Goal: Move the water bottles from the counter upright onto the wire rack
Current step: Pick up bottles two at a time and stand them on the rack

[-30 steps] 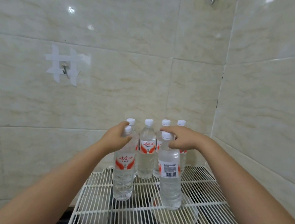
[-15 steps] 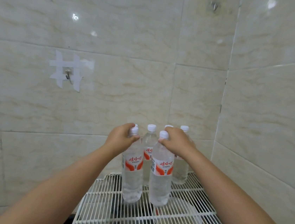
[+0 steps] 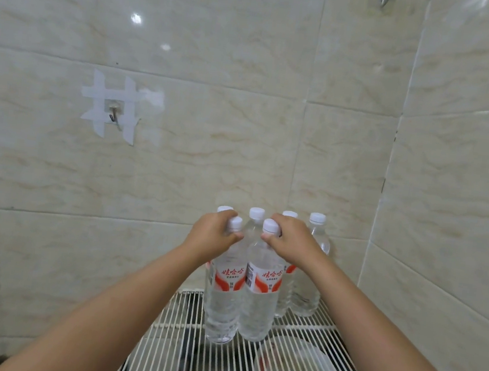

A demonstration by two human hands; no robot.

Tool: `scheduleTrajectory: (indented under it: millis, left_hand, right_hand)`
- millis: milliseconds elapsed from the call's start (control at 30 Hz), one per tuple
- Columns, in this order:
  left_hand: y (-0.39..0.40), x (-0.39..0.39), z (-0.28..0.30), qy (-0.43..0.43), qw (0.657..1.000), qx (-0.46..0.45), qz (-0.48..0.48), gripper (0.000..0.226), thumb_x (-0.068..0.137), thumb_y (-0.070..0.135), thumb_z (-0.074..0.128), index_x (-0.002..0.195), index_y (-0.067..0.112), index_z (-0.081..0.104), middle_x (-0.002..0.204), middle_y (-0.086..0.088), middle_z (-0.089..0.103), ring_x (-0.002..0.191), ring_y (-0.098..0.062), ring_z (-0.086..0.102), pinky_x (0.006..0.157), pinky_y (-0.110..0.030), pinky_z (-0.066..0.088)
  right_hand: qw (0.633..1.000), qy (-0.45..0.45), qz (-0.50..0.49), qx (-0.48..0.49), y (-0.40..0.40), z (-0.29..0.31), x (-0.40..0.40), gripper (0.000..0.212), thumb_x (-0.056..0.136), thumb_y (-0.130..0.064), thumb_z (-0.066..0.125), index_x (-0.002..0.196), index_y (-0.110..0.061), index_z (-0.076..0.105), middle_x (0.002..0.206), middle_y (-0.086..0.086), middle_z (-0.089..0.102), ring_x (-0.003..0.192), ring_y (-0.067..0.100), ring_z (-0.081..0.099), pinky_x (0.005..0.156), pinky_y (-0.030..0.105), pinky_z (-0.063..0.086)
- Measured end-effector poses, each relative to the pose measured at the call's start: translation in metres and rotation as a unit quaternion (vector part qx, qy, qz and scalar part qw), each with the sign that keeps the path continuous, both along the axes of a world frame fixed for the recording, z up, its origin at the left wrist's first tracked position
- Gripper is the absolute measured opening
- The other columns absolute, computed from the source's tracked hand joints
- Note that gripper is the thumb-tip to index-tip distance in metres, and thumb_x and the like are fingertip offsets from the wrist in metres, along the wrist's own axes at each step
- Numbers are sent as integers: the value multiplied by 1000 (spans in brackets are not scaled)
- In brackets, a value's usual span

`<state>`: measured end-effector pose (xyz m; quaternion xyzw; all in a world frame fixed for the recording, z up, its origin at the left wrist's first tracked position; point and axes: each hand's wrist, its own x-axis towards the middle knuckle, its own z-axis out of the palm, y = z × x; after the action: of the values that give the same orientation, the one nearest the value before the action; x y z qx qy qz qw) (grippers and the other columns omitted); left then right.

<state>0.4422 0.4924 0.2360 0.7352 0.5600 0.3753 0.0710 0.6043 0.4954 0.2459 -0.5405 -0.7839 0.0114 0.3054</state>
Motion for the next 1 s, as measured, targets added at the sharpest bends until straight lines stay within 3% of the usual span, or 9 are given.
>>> scheduleTrajectory:
  millis: [267, 433, 633, 767, 867, 1000]
  left_hand:
    - [-7, 2, -8, 11, 1000, 2, 15, 57, 90, 29, 55, 140, 14, 33, 136, -11, 52, 123, -25, 50, 99, -32, 41]
    - [-12, 5, -11, -2, 1000, -11, 11, 57, 93, 27, 50, 143, 14, 26, 139, -12, 49, 127, -26, 47, 102, -33, 39]
    - [-15, 5, -3, 20, 999, -35, 2, 54, 94, 21, 49, 142, 9, 26, 139, -14, 47, 127, -28, 45, 101, -31, 36]
    - [-17, 3, -5, 5, 999, -34, -1, 56, 94, 20, 49, 143, 10, 23, 142, -13, 45, 129, -26, 43, 102, -29, 34]
    - [-26, 4, -8, -5, 1000, -20, -12, 59, 95, 23, 47, 145, 12, 18, 149, -9, 36, 136, -22, 36, 108, -27, 29]
    - [-43, -18, -16, 13, 998, 26, 64, 50, 97, 23, 42, 143, 13, 26, 151, -5, 32, 138, -19, 31, 110, -28, 26]
  right_hand:
    - [999, 11, 35, 2, 2, -1, 3, 8, 89, -22, 55, 92, -17, 50, 75, -9, 45, 81, 14, 43, 55, 12, 26]
    - [999, 45, -5, 7, -2, -9, -5, 29, 89, -23, 55, 113, -8, 53, 108, 11, 61, 92, 22, 54, 71, 24, 34]
    - [996, 81, -30, 20, -7, -16, -8, 29, 91, -23, 51, 116, -8, 51, 109, 11, 61, 102, 28, 56, 71, 26, 33]
    - [995, 85, -38, 27, -10, -20, -9, 35, 93, -27, 47, 125, -13, 45, 116, 10, 60, 104, 26, 56, 73, 30, 41]
    - [997, 67, -40, 10, -12, -24, -9, 51, 95, -32, 44, 139, -14, 28, 136, 11, 47, 121, 26, 48, 94, 36, 43]
    - [994, 42, -85, 50, -24, -31, -17, 59, 94, -35, 42, 144, -13, 20, 154, 13, 15, 141, 28, 17, 116, 39, 18]
